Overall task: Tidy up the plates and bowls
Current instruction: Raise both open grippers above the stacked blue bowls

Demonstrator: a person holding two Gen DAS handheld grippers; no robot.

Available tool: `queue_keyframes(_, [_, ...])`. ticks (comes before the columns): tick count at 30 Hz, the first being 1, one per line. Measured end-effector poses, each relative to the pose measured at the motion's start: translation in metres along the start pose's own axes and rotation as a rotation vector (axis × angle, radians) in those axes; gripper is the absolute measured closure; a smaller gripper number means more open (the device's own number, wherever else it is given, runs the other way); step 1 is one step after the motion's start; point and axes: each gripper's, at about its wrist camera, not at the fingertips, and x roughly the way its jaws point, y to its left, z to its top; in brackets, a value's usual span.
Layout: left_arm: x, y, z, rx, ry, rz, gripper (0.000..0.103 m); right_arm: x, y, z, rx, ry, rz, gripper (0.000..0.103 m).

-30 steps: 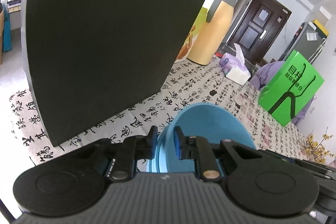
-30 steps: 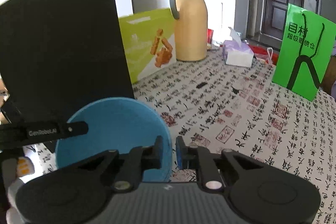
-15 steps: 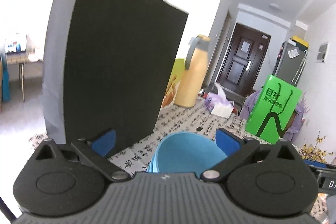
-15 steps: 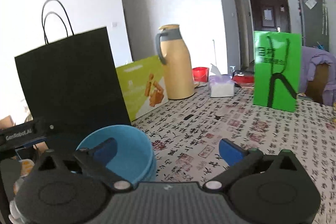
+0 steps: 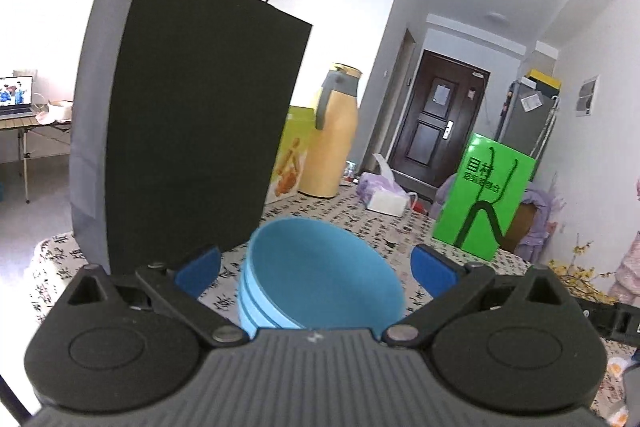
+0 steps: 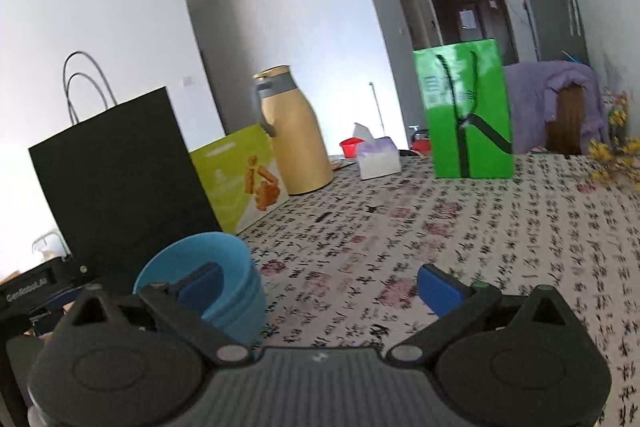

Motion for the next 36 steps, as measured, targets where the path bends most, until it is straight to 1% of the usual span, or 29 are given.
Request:
queue_keyframes(3, [-0.001, -0.004, -0.003, -0.002, -0.004, -0.004, 0.000, -0.005, -0.009, -0.006, 0.012, -0.010, -0.026, 0.000])
queue_keyframes(5, [0.000, -0.008, -0.005, 0.015, 0.001, -0.009, 0.000, -0.006, -0.013, -0.009, 0.017, -0.004, -0.049, 0.000])
queue_keyframes(11, [0.006, -0.012, -0.010, 0.034, 0.047, -0.037, 0.000, -0.009, -0.021, -0.011, 0.009, 0.032, -0.039, 0.000])
queue_keyframes(16, [0.011, -0.014, -0.013, 0.051, 0.072, -0.056, 0.000, -0.007, -0.023, -0.011, 0.003, 0.044, -0.038, 0.000])
queue_keyframes(22, [0.018, -0.012, -0.007, 0.032, 0.107, -0.103, 0.000, -0.003, -0.019, -0.011, -0.016, 0.069, -0.049, 0.000])
queue_keyframes(29, [0.021, -0.006, -0.001, 0.048, 0.101, -0.119, 0.000, 0.009, -0.010, -0.004, -0.042, 0.083, -0.071, 0.000])
queue_keyframes(36, [0.030, 0.008, 0.006, 0.031, 0.133, -0.119, 0.000, 0.030, 0.006, 0.000, -0.049, 0.121, -0.075, 0.000])
